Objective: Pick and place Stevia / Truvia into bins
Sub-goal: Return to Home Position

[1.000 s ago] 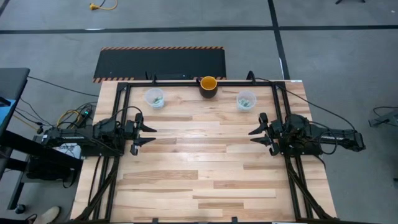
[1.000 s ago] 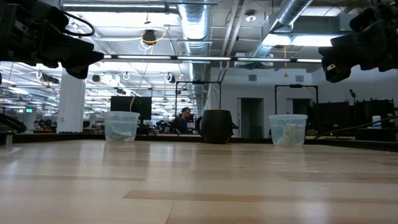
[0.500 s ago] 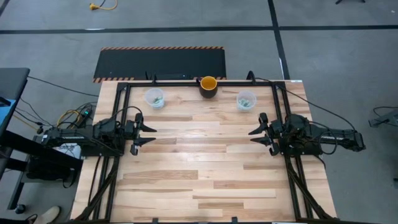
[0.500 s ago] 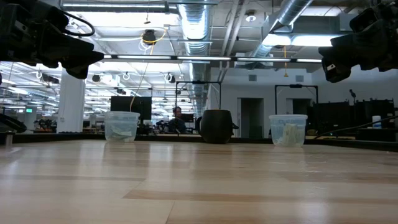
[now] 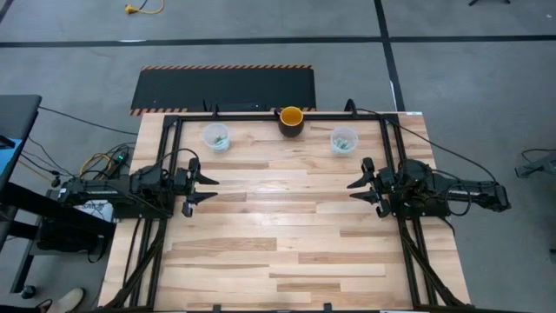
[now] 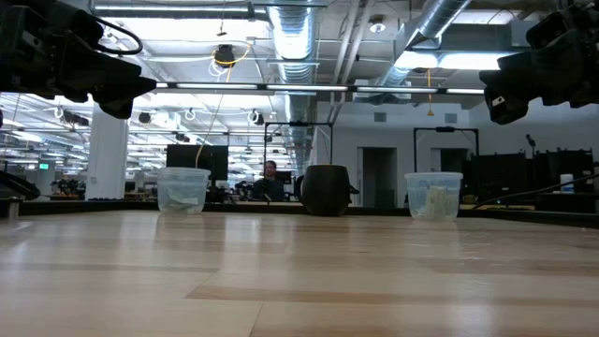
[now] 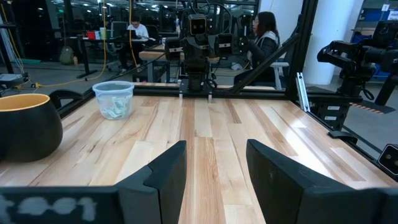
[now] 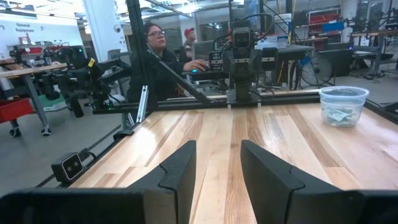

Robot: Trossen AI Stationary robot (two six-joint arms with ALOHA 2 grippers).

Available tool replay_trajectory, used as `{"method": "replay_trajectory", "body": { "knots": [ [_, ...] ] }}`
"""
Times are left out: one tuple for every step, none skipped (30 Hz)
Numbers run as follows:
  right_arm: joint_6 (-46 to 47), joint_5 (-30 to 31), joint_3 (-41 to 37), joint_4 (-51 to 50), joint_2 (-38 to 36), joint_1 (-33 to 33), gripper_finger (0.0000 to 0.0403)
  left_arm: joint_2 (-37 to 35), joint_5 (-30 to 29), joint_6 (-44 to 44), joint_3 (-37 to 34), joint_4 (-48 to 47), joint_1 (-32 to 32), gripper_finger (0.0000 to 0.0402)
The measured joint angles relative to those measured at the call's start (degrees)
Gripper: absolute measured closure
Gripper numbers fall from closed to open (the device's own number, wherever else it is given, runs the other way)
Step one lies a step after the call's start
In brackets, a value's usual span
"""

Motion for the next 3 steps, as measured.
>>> {"method": "replay_trajectory", "body": {
  "knots": [
    [0.00, -0.01, 0.00, 0.00, 0.00, 0.00, 0.0282, 0.00, 0.00, 0.00, 0.00, -0.01, 0.02, 0.0246],
    [0.00, 0.00, 0.00, 0.00, -0.01, 0.00, 0.0282, -0.01, 0.00, 0.00, 0.00, -0.01, 0.01, 0.0246],
    [0.00, -0.01, 0.00, 0.00, -0.01, -0.01, 0.0282, 0.00, 0.00, 0.00, 0.01, -0.02, 0.02, 0.0246]
  ]
}}
